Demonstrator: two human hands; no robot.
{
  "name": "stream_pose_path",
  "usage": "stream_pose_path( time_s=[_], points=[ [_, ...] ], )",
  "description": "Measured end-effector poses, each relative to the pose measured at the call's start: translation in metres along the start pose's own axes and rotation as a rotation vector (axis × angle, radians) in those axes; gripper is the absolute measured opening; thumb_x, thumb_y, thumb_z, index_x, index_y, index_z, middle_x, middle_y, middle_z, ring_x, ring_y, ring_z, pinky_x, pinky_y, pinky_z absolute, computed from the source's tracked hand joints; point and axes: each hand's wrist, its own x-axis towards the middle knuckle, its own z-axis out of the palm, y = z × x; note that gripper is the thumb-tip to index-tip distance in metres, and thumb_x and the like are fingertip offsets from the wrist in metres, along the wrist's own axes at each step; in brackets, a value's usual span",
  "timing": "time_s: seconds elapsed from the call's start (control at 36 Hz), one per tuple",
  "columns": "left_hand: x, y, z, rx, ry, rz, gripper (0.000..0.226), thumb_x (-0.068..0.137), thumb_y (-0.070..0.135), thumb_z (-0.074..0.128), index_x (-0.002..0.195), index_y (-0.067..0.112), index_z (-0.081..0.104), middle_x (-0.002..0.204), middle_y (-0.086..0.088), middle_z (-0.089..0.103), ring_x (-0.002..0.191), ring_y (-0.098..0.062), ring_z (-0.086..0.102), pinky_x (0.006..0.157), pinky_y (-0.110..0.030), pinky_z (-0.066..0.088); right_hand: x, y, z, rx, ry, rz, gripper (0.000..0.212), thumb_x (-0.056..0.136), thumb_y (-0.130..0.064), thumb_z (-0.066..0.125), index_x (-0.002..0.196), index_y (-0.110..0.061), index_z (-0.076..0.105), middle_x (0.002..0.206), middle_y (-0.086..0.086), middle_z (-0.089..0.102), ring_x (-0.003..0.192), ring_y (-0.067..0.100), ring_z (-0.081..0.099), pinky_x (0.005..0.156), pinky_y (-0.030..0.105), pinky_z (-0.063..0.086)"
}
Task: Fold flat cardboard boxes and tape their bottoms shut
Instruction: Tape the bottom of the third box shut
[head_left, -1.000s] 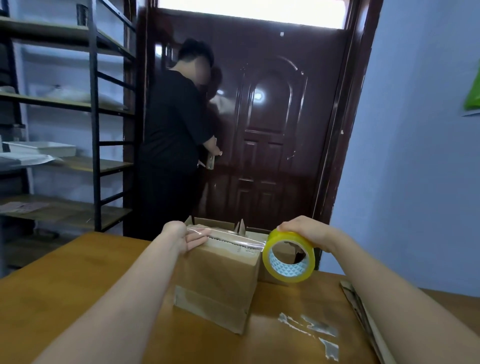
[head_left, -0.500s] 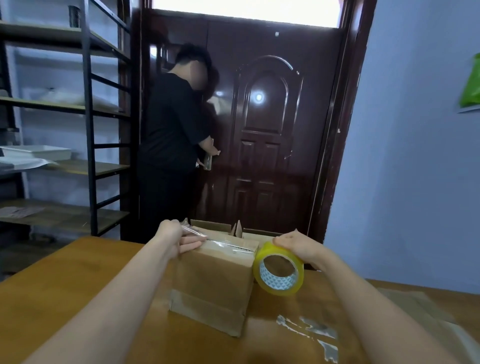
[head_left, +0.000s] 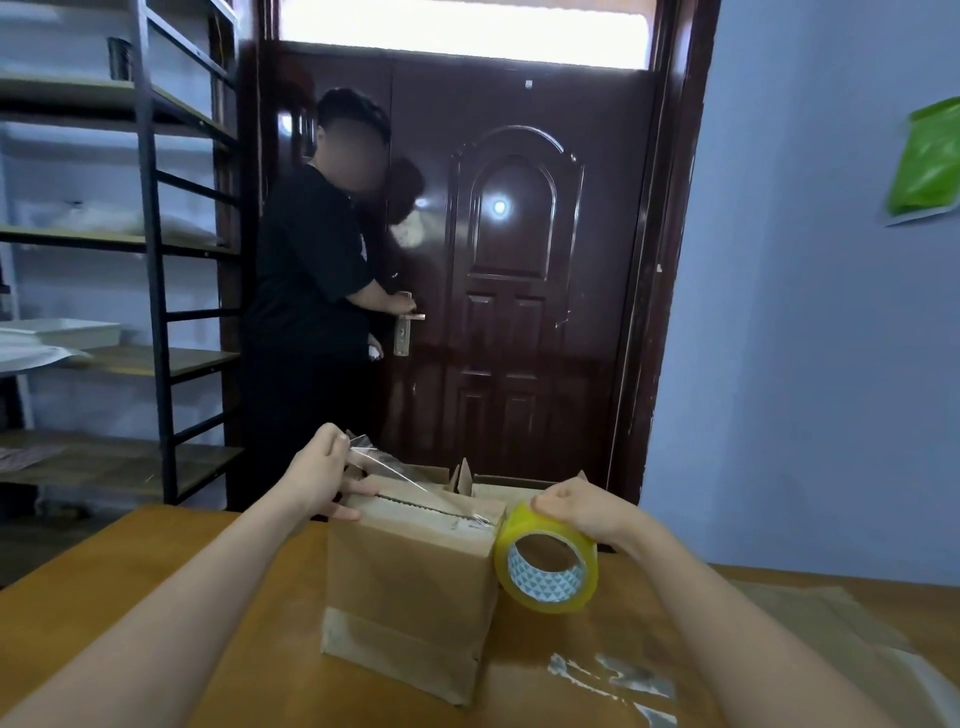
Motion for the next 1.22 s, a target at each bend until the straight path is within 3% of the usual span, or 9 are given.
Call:
stream_pose_path(
  time_s=[0.36,0.44,0.58,0.69,0.81,0.89,1.03,1.14,1.22],
  points=[
    [0.006,-0.015,0.009,0.136,0.15,0.064,0.025,0.103,0.02,0.027,0.083,0.009,0.037,0.088,-0.017,0.064,0.078,-0.02,0.07,0.039,-0.022,0.048,-0.002,0.002,0.001,0.006,-0.01,-0.039,0.045,0.097,-0.032,0.046,0.053,-0.023,0.042,0.05,-0.01,0.042,0.059,0.013,0.046,0.11,0.046,0.024],
    [0.009,-0.018,0.012,0.138,0.192,0.046,0.022,0.103,0.017,0.029,0.09,0.004,0.041,0.077,-0.014,0.068,0.077,-0.027,0.07,0.044,-0.027,0.051,-0.002,0.003,0.002,0.03,-0.003,-0.039,0.046,0.096,-0.032,0.048,0.05,-0.026,0.045,0.05,-0.011,0.042,0.058,0.011,0.044,0.101,0.041,0.038],
    [0.011,-0.019,0.013,0.148,0.256,0.059,0.023,0.102,0.015,0.035,0.087,0.001,0.047,0.079,-0.016,0.058,0.068,-0.026,0.061,0.059,-0.041,0.058,-0.004,0.002,0.001,0.014,-0.017,-0.042,0.046,0.097,-0.031,0.047,0.051,-0.025,0.042,0.048,-0.012,0.042,0.067,0.017,0.048,0.11,0.046,0.022],
    [0.012,-0.021,0.013,0.164,0.266,0.044,0.023,0.101,0.014,0.037,0.084,0.003,0.046,0.076,-0.016,0.054,0.065,-0.025,0.057,0.058,-0.04,0.058,-0.003,0.002,0.003,0.048,-0.01,-0.052,0.045,0.095,-0.032,0.05,0.051,-0.025,0.045,0.049,-0.011,0.043,0.056,0.011,0.044,0.082,0.035,0.045],
    [0.015,-0.02,0.013,0.227,0.281,0.036,0.027,0.101,0.013,0.037,0.075,0.006,0.043,0.083,-0.02,0.056,0.067,-0.028,0.06,0.064,-0.046,0.058,-0.003,0.003,0.003,0.016,-0.016,-0.043,0.049,0.095,-0.032,0.047,0.046,-0.027,0.045,0.052,-0.009,0.044,0.066,0.017,0.048,0.11,0.046,0.028],
    [0.018,-0.02,0.012,0.312,0.28,0.016,0.027,0.1,0.013,0.038,0.075,0.005,0.043,0.092,-0.019,0.054,0.068,-0.029,0.062,0.063,-0.044,0.059,-0.005,0.002,0.003,0.002,-0.016,-0.038,0.048,0.096,-0.032,0.047,0.048,-0.027,0.046,0.052,-0.009,0.045,0.07,0.017,0.051,0.111,0.049,0.023],
    [0.024,-0.025,0.01,0.42,0.273,-0.047,0.018,0.096,0.009,0.046,0.08,0.005,0.051,0.091,-0.019,0.062,0.074,-0.035,0.066,0.07,-0.046,0.058,-0.006,0.0,0.004,0.009,0.014,-0.039,0.048,0.095,-0.036,0.049,0.047,-0.028,0.049,0.053,-0.01,0.046,0.063,0.011,0.05,0.086,0.036,0.048],
    [0.022,-0.022,0.012,0.575,0.279,-0.072,0.018,0.094,0.007,0.048,0.078,0.005,0.053,0.087,-0.016,0.064,0.077,-0.032,0.064,0.064,-0.037,0.053,-0.006,0.004,0.004,0.038,0.023,-0.044,0.037,0.094,-0.033,0.05,0.06,-0.018,0.045,0.057,-0.005,0.043,0.052,0.007,0.044,0.06,0.023,0.04],
    [0.025,-0.023,0.013,0.682,0.275,-0.103,0.025,0.093,0.007,0.049,0.069,0.006,0.049,0.088,-0.016,0.063,0.076,-0.03,0.059,0.057,-0.032,0.042,-0.005,0.005,0.005,0.025,0.023,-0.051,0.034,0.095,-0.031,0.049,0.064,-0.017,0.047,0.057,-0.006,0.044,0.049,0.004,0.043,0.057,0.02,0.039]
  ],
)
